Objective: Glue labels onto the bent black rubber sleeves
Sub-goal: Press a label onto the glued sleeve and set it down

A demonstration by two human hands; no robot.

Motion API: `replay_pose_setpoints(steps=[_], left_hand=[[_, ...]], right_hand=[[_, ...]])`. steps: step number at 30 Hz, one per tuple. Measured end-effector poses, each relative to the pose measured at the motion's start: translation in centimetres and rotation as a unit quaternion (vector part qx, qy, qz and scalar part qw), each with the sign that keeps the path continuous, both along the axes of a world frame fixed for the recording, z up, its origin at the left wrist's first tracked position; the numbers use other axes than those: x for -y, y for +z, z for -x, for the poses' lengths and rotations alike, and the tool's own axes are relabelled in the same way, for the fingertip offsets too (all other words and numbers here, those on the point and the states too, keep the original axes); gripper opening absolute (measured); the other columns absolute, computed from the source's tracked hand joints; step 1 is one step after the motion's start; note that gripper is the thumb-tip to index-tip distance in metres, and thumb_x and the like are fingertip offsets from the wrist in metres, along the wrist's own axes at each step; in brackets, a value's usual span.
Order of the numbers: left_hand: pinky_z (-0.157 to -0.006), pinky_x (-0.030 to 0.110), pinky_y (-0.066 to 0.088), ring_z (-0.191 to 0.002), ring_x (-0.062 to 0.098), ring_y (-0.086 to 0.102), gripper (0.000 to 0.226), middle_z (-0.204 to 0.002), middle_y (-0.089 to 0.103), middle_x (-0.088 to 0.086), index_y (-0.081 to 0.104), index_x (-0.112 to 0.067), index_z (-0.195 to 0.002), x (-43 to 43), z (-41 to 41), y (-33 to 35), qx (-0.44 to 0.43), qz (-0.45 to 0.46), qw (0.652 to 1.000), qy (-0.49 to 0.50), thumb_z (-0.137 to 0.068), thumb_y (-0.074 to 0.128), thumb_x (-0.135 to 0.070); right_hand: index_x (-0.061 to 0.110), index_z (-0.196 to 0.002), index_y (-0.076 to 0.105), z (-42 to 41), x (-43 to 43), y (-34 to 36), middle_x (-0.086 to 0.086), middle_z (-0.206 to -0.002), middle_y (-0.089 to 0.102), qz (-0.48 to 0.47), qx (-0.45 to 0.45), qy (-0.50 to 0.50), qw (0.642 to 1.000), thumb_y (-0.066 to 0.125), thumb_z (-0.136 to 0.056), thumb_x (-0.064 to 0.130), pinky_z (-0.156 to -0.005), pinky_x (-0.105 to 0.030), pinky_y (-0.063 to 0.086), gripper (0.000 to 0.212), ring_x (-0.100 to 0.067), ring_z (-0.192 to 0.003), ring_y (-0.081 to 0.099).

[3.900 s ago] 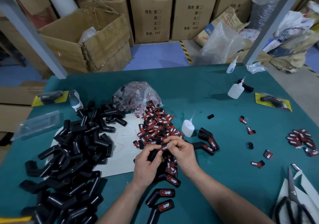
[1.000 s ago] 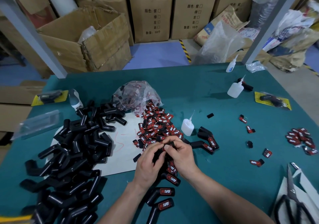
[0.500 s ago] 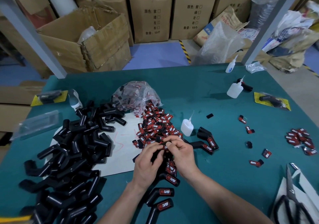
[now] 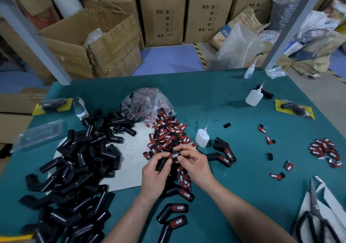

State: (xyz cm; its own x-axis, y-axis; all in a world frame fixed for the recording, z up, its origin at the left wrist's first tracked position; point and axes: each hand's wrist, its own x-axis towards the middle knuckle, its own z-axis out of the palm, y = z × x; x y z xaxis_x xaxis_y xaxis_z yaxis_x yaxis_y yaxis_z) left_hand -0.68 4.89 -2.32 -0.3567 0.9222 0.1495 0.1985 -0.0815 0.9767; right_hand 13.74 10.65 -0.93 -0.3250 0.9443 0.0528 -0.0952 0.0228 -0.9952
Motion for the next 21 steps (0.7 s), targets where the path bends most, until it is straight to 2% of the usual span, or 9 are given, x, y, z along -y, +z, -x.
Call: replay_pose_setpoints(steps=[2, 4, 7, 10, 14, 18, 21], left_hand=[[-0.097, 0.018, 0.05, -0.111, 0.008, 0.068, 0.025, -0.113, 0.072, -0.019, 0.068, -0.054, -0.109, 0.2, -0.2, 0.1, -0.013, -0.012, 1.0, -0.015, -0.09, 0.065, -0.037], [-0.098, 0.019, 0.05, -0.112, 0.01, 0.069, 0.024, -0.114, 0.073, -0.018, 0.069, -0.05, -0.109, 0.3, -0.3, 0.1, -0.014, -0.021, 0.999, -0.02, -0.091, 0.064, -0.036], [-0.098, 0.022, 0.051, -0.11, 0.01, 0.069, 0.017, -0.113, 0.073, -0.017, 0.071, -0.04, -0.106, 0.2, -0.3, -0.1, -0.012, -0.021, 1.0, -0.017, -0.09, 0.064, -0.035], [-0.097, 0.019, 0.05, -0.111, 0.01, 0.069, 0.018, -0.114, 0.072, -0.018, 0.069, -0.036, -0.108, 0.1, -0.3, 0.0, -0.022, -0.031, 0.999, -0.017, -0.091, 0.064, -0.034], [-0.096, 0.014, 0.048, -0.111, 0.006, 0.067, 0.018, -0.117, 0.069, -0.022, 0.068, -0.04, -0.108, 0.0, -0.3, 0.1, -0.05, -0.052, 0.997, -0.017, -0.093, 0.065, -0.031], [-0.097, 0.012, 0.046, -0.112, 0.004, 0.066, 0.026, -0.117, 0.068, -0.026, 0.067, -0.043, -0.115, 0.1, -0.3, 0.1, -0.062, -0.056, 0.996, -0.022, -0.093, 0.066, -0.029], [-0.098, 0.012, 0.046, -0.113, 0.003, 0.066, 0.029, -0.118, 0.067, -0.026, 0.066, -0.049, -0.115, 0.0, -0.3, 0.1, -0.06, -0.049, 0.997, -0.024, -0.093, 0.066, -0.03]], right_hand=[[0.032, -0.072, 0.072, 0.1, 0.3, 0.3, 0.002, -0.114, 0.071, -0.031, 0.03, 0.003, 0.999, 0.069, -0.088, 0.014, -0.09, -0.025, 0.051, 0.025, -0.019, -0.108, 0.067], [0.039, -0.064, 0.065, 0.1, 0.5, 0.4, 0.003, -0.11, 0.072, -0.048, 0.047, -0.007, 0.998, 0.069, -0.088, 0.017, -0.088, -0.021, 0.05, 0.032, -0.019, -0.105, 0.067], [0.035, -0.061, 0.064, 0.2, 0.4, 0.4, 0.004, -0.11, 0.072, -0.04, 0.057, -0.011, 0.998, 0.068, -0.087, 0.019, -0.088, -0.021, 0.049, 0.031, -0.017, -0.103, 0.067], [0.022, -0.063, 0.065, 0.0, 0.3, 0.0, 0.0, -0.114, 0.072, -0.024, 0.045, -0.005, 0.999, 0.067, -0.089, 0.018, -0.09, -0.024, 0.051, 0.026, -0.019, -0.107, 0.068], [0.017, -0.064, 0.072, 0.2, 0.3, -0.2, -0.003, -0.111, 0.073, 0.019, 0.02, -0.039, 0.999, 0.067, -0.085, 0.025, -0.082, -0.03, 0.056, 0.022, -0.018, -0.098, 0.07], [-0.001, -0.063, 0.066, 0.4, 0.6, -0.9, -0.003, -0.104, 0.073, 0.035, 0.023, -0.08, 0.996, 0.067, -0.076, 0.03, -0.082, -0.031, 0.05, 0.033, -0.012, -0.085, 0.064], [0.013, -0.051, 0.058, 0.4, 0.6, -0.8, -0.002, -0.1, 0.073, 0.046, 0.039, -0.09, 0.994, 0.065, -0.077, 0.023, -0.085, -0.025, 0.048, 0.028, -0.01, -0.093, 0.065]])
